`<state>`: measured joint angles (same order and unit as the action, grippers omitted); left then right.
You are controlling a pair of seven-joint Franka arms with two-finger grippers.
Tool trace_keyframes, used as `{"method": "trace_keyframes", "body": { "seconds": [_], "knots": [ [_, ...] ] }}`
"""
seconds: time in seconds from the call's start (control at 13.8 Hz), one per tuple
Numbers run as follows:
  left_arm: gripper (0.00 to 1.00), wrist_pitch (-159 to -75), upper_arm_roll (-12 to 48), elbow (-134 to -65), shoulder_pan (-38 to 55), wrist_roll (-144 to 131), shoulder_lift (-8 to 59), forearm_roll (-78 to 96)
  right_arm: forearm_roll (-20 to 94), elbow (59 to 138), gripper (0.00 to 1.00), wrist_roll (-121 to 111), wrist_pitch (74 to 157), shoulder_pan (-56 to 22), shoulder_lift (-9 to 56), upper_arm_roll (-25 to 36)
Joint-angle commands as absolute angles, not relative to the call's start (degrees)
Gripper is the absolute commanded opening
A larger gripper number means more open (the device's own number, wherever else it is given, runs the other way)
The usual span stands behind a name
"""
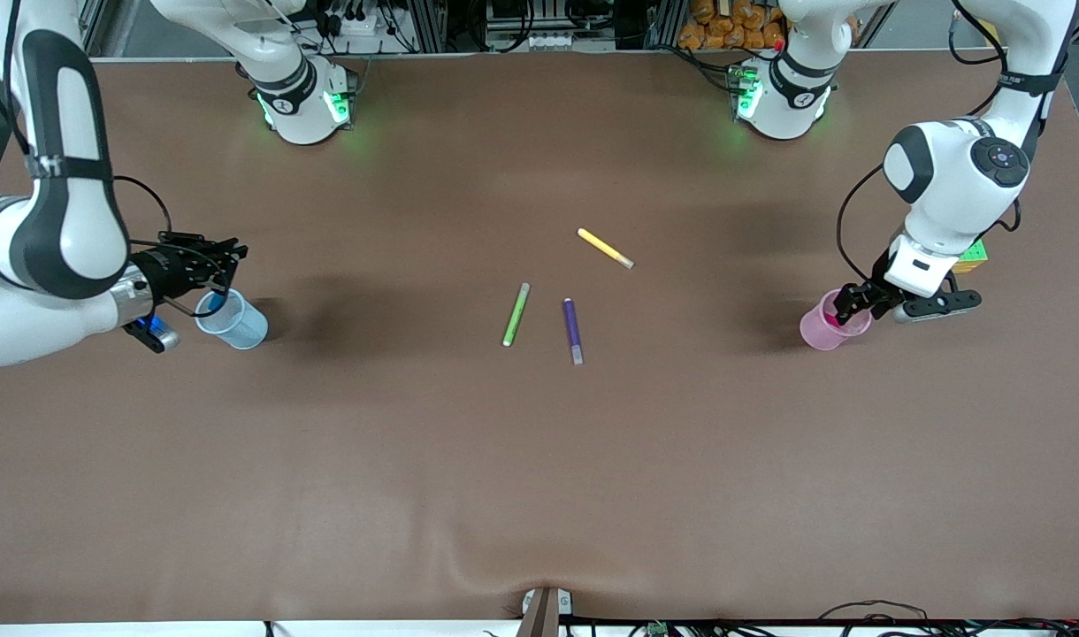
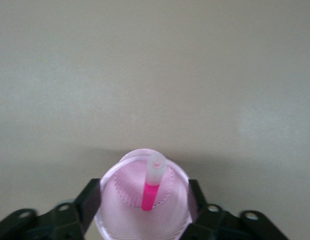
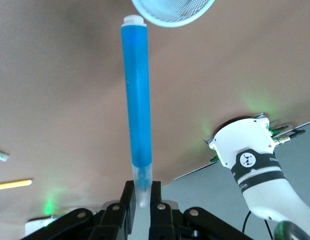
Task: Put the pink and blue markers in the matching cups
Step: 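Lower the pink marker into the pink cup while the right gripper carries blue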
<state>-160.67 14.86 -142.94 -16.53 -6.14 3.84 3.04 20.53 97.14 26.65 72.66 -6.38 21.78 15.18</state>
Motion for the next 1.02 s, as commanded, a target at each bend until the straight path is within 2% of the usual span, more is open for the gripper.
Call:
{"method": "trace_keyframes", "body": {
  "seconds": [0.0,0.44,0.73,0.94],
  "knots": [
    [1.00,-154.80,15.47,-139.06,-16.79,-6.68,3.87,2.29,23.11,98.52,0.00,19.10,72.86,-6.33,24.16,18.89],
    [1.00,-142.67,15.82,-130.36,-16.61,-6.86,4.13,2.29,26.37,106.43,0.00,12.49,80.32,-6.33,25.05,21.79],
    [1.00,-133.70,15.82,-121.84,-16.09,-7.73,6.23,2.29,26.37,106.26,0.00,11.08,80.59,-6.24,25.05,23.03],
    [1.00,-130.79,15.82,-118.31,-14.25,-11.33,7.12,2.37,27.59,106.26,0.00,10.02,81.38,-6.15,26.01,23.82]
  ]
}}
